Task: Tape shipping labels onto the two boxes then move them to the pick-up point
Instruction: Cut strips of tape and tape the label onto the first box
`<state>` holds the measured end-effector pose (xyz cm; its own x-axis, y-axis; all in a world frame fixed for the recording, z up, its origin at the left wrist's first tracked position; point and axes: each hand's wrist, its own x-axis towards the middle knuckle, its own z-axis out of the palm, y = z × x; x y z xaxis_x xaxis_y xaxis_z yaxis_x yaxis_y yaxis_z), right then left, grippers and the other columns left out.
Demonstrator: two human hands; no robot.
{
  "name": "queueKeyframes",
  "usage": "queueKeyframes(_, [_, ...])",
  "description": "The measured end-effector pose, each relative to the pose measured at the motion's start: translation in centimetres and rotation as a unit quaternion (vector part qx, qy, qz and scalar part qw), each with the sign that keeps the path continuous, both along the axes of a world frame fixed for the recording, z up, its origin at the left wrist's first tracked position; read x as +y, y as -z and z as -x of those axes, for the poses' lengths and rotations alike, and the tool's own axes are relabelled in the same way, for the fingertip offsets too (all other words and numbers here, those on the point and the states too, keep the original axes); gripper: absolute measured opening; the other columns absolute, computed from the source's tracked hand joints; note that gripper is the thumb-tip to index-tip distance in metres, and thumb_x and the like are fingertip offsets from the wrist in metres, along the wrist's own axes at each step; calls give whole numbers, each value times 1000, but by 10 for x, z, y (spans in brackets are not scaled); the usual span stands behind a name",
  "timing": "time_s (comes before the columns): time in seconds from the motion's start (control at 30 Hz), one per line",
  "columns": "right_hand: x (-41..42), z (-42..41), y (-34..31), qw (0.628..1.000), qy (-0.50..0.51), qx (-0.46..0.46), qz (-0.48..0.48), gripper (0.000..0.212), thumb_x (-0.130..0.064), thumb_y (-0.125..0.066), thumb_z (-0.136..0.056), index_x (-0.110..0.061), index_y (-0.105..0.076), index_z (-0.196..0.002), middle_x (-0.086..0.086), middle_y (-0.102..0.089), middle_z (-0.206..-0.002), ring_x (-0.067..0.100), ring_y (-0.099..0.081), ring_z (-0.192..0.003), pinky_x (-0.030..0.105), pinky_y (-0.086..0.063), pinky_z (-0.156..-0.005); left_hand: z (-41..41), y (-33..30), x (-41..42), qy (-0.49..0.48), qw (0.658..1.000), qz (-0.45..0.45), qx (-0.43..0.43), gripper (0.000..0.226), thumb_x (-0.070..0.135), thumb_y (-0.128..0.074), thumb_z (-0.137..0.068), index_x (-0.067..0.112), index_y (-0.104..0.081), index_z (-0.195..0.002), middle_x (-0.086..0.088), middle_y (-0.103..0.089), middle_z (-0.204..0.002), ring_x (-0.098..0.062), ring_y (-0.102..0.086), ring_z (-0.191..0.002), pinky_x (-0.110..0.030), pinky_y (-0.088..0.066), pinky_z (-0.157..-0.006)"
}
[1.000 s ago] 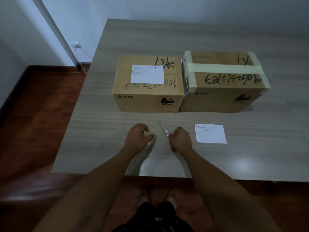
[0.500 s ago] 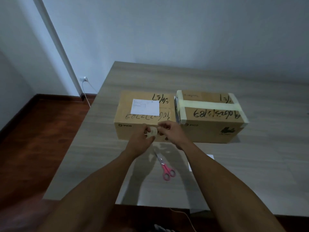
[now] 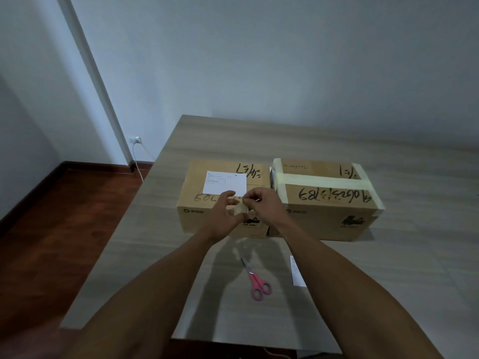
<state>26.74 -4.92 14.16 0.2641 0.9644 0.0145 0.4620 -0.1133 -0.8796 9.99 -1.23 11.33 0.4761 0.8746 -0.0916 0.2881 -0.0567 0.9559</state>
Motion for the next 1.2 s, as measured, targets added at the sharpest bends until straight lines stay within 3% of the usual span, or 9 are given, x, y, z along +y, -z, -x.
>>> queueKeyframes(0.17, [8,-3,-9,999,-22,23,5,9,-13,-63,-99,-17,-66,-92,12,-74,-85,25,-76,-75,48,-64,-75,-5,-6,2,-18,997,73,-25,72,35,-78,-87,27,-37,-146,-4,-62,-120,-23,-68,-101,-31,-48,-72])
queueKeyframes(0.3, [10,-8,-17,997,-74,-13,8,7,-18,-55,-105,-18,-59,-99,14,-71,-92,23,-74,-78,32,-62,-68,-5,-17,4,-2,997,70,-18,64,39,-74,-91,36,-39,-144,2,-60,-119,-19,-69,-83,-31,-47,-66])
queueKeyframes(0.37, [12,-9,-21,997,-75,-32,10,7,-19,-57,-104,-17,-62,-99,10,-70,-94,20,-73,-80,25,-55,-64,-7,-20,7,7,997,71,-13,58,37,-69,-95,37,-40,-145,0,-64,-105,-16,-69,-73,-35,-46,-65])
queueKeyframes(0.43, [16,-11,-25,997,-62,-52,-6,9,-19,-62,-101,-18,-67,-94,0,-69,-94,16,-70,-85,27,-50,-67,-7,-24,9,9,997,71,-11,51,37,-66,-96,37,-44,-142,-1,-63,-91,-15,-70,-68,-34,-47,-64])
queueKeyframes(0.57, [22,-14,-34,996,-48,-61,-37,9,-13,-68,-97,-11,-74,-90,-5,-67,-95,10,-63,-84,25,-48,-70,-7,-38,11,11,996,79,-25,38,36,-67,-97,33,-53,-132,-6,-62,-88,-9,-69,-60,-31,-56,-61])
queueKeyframes(0.73, [28,-15,-42,998,-1,-7,-67,8,-13,-68,-96,-12,-74,-91,1,-71,-97,17,-71,-80,24,-49,-65,-9,-47,11,16,993,109,-42,29,33,-65,-99,28,-56,-127,1,-69,-68,-33,-75,-72,-30,-51,-55])
queueKeyframes(0.83, [32,-19,-52,998,-13,-28,-62,7,-16,-71,-95,-13,-77,-92,0,-74,-95,17,-72,-81,22,-49,-64,-10,-48,10,14,991,117,-57,36,33,-65,-99,30,-54,-133,-14,-73,-97,-37,-75,-75,-32,-53,-55])
queueKeyframes(0.9, [33,-22,-55,997,-15,-39,-61,7,-17,-73,-94,-12,-78,-93,-1,-75,-94,14,-71,-81,20,-48,-65,-11,-51,9,20,990,120,-65,42,33,-65,-100,33,-50,-139,-11,-66,-119,-37,-76,-76,-32,-55,-57])
queueKeyframes(1.2, [32,-30,-53,996,-25,-59,-70,9,-18,-74,-93,-11,-80,-94,1,-75,-95,20,-72,-79,36,-60,-77,-11,-59,6,52,985,155,-50,47,39,-67,-99,43,-48,-141,-10,-62,-127,-37,-77,-88,-39,-61,-68])
